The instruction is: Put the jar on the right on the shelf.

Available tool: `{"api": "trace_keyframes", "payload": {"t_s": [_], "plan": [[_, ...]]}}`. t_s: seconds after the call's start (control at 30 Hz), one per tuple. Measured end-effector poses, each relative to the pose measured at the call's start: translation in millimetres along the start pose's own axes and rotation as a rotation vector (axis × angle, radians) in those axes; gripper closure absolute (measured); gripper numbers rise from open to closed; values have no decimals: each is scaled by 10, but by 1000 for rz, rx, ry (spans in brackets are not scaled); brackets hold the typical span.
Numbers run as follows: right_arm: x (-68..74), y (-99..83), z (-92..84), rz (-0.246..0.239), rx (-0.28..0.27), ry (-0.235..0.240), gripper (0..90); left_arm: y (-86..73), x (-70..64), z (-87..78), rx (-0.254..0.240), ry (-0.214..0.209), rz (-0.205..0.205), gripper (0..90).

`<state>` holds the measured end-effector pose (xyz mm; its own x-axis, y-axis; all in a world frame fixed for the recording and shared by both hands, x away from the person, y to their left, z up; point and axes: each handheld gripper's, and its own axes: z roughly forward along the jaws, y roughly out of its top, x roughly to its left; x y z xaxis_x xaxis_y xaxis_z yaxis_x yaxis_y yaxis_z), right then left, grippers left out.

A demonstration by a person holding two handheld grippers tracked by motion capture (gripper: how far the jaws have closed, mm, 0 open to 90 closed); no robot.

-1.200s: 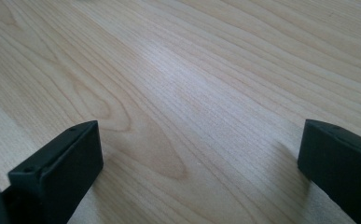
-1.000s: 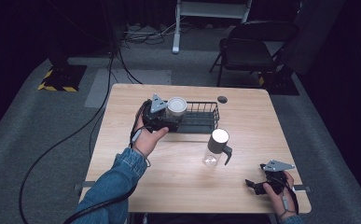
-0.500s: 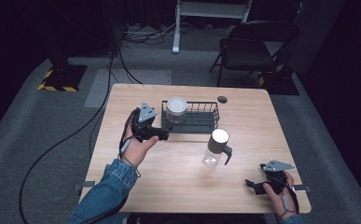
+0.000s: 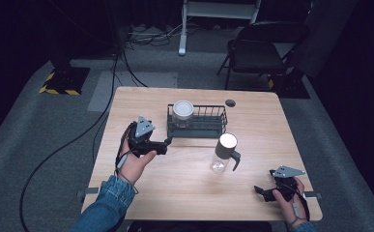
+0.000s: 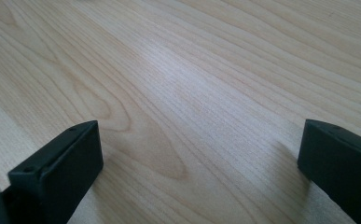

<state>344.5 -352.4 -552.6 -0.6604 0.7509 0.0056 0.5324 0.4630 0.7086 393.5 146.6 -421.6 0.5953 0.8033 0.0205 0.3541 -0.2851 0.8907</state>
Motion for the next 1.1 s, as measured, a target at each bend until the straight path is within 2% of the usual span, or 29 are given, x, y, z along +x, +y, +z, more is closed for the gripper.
{"api": "trace_keyframes", "payload": {"t_s": [0.13,0.47,0.73,1.1], "plan": [[0,0,0,0,0,0,0,-65,0,-26,9,6,8,55],[0,0,0,0,0,0,0,-275,28,-80,31,17,-9,55],[0,0,0,0,0,0,0,-436,40,-167,52,33,1,55],[0,0,0,0,0,0,0,-693,75,-260,85,48,-16,55]]}}
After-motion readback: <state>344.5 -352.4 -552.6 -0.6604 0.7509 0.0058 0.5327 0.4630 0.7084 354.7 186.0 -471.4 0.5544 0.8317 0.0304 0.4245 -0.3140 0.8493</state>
